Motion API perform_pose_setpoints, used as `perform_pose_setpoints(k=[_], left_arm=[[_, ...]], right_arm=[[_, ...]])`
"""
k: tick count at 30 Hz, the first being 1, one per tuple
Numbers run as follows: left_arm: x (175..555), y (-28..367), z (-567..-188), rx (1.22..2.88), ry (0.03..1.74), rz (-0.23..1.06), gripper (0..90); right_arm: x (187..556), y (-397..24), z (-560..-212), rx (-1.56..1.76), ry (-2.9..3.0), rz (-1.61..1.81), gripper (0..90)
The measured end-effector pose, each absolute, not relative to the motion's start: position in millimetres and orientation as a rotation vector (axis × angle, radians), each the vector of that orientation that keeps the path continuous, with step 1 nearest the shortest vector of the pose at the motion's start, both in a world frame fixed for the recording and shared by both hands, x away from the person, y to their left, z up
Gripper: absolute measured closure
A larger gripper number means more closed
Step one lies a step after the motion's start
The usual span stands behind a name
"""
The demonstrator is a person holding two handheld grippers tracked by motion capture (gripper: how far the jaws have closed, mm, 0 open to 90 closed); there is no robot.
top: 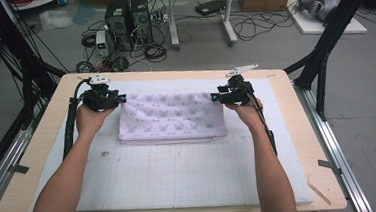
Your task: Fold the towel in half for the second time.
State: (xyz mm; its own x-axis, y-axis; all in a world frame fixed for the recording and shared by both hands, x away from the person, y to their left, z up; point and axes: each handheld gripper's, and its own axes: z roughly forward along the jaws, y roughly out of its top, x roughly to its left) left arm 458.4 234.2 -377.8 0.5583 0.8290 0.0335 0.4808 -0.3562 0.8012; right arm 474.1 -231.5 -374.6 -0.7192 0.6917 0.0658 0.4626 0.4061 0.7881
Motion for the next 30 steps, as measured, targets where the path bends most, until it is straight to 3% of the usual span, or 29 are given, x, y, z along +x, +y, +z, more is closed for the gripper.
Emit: perform_pose_setpoints(k=[6, 10, 14, 21, 24, 30], left_arm=[[438, 242, -393, 2.027, 1.016, 0.519, 54.6], [420, 235, -403, 2.07, 0.948, 0.474, 58.6], [402, 225, -417, 2.133, 0.866, 0.447, 70.4], [387, 228, -430, 2.171, 0.867, 0.39, 74.4], [383, 228, -433, 2.169, 0.87, 0.393, 73.0], [377, 231, -425, 2.1, 0.871, 0.402, 64.6]], right_arm=[[459, -234, -396, 1.047, 2.447, 1.21, 46.2], [438, -233, -407, 1.008, 2.484, 1.202, 56.4], [420, -228, -418, 0.96, 2.549, 1.162, 68.2], [404, -234, -436, 0.994, 2.574, 1.155, 72.7], [400, -238, -438, 1.021, 2.553, 1.2, 71.4], [392, -232, -426, 0.957, 2.515, 1.258, 55.2]])
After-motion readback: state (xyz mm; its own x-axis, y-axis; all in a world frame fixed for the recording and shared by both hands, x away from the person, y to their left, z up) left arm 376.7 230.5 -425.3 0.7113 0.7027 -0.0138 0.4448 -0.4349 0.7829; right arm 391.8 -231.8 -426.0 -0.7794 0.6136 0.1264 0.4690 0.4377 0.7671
